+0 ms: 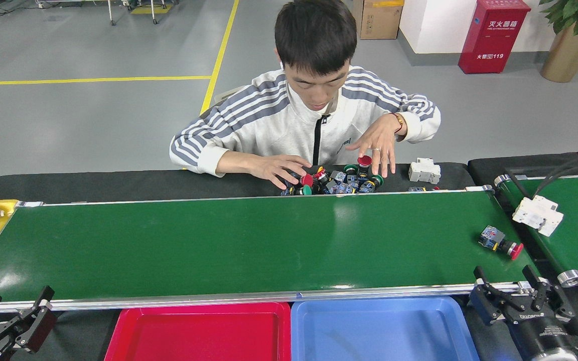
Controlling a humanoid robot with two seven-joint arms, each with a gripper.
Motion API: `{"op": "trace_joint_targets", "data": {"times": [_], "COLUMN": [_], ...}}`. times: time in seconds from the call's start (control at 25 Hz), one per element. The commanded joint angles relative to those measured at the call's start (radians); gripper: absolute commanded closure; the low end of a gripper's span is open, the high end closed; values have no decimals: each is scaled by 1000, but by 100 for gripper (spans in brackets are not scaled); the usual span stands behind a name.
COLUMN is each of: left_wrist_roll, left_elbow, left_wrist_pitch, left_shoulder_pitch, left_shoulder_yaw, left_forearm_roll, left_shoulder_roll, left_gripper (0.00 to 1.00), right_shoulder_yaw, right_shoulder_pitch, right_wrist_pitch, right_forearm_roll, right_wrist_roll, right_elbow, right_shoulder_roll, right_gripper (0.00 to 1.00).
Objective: Pick switch part from conveyor to tray
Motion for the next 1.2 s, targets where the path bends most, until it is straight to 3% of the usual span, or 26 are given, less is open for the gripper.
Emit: {"op": "trace_joint_targets", "data": {"times": [0.0,0.28,0.56,0.76,0.88,0.96,1.08,1.16], "left_wrist_roll": [9,9,9,9,9,9,9,9], "left_elbow": [-10,-8,-5,-8,-7,-5,-2,-4], "left_wrist_pitch": [3,6,13,13,13,15,15,15], "left_shoulder_pitch": [5,-2,-12,-13,-13,-15,-15,-16], "left_shoulder_yaw": [6,6,5,3,6,6,8,10], "left_forearm_roll": [-5,-26,-26,-28,-28,-28,-28,-28], "left_shoulder_roll": [14,17,14,16,17,19,20,20], "left_gripper": [0,0,0,0,0,0,0,0], "right_shoulder_yaw": [-3,59,141,259,320,329,331,331], "right_shoulder_pitch": [-53,-123,-198,-251,-278,-284,-285,-285], "right_wrist_pitch": [4,4,7,120,148,146,139,136], "right_forearm_roll": [6,39,40,39,39,39,35,32], "right_wrist_roll": [1,6,27,29,30,30,30,30], "right_elbow": [44,155,228,276,302,303,302,293], "right_shoulder_roll": [-26,-39,-11,-2,-2,-3,-5,-5], "right_gripper": [0,0,0,3,29,57,87,95]}}
